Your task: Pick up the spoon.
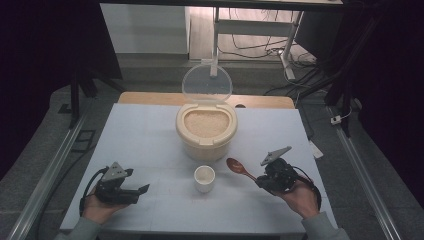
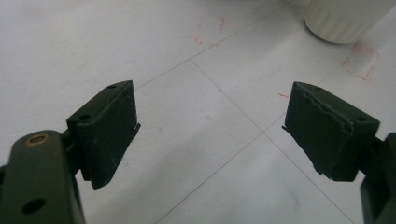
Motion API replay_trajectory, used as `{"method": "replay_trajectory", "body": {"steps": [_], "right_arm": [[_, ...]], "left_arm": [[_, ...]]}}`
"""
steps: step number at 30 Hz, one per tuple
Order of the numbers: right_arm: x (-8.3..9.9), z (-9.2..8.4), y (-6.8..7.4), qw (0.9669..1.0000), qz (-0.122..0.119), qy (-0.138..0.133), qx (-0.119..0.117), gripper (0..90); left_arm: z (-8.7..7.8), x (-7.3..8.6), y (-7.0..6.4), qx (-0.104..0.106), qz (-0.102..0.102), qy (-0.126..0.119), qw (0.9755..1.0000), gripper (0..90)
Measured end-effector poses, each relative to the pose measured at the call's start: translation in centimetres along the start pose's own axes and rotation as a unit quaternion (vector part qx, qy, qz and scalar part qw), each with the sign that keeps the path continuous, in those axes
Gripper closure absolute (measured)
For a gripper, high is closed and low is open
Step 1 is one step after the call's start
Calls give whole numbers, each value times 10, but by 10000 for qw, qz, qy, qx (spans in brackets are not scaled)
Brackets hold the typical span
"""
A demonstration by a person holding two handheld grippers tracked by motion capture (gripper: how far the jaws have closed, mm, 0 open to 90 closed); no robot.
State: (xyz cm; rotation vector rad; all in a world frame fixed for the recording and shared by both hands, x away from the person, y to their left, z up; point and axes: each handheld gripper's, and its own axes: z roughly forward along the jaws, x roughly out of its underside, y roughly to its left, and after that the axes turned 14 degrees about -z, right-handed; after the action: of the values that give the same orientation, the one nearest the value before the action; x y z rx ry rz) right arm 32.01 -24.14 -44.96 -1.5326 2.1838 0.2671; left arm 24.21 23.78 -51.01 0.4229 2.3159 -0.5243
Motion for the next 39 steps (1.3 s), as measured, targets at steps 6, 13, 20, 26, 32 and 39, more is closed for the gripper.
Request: {"method": "replay_trajectory", "body": {"steps": [6, 13, 20, 26, 32, 39], "right_arm": [[-3, -12, 3, 9997, -88, -206, -30, 795], [-11, -23, 9, 9988, -249, -425, -38, 795], [-16, -27, 14, 9976, -375, -575, -76, 795], [-23, -30, 21, 9965, -544, -622, -123, 794], [-37, -27, 27, 9943, -784, -699, -175, 794], [-57, -18, 35, 9916, -1044, -719, -257, 794]], "left_arm": [[2, -1, 0, 0, -4, 22, 10000, 168], [3, -2, 0, -7, 0, 36, 10000, 169], [3, -2, 0, -5, -2, 25, 10000, 169], [3, -3, -1, 9, 16, 1, 10000, 169], [3, -3, -2, 13, 33, -7, 10000, 169], [2, -3, -2, 22, 38, -25, 10000, 169]]}}
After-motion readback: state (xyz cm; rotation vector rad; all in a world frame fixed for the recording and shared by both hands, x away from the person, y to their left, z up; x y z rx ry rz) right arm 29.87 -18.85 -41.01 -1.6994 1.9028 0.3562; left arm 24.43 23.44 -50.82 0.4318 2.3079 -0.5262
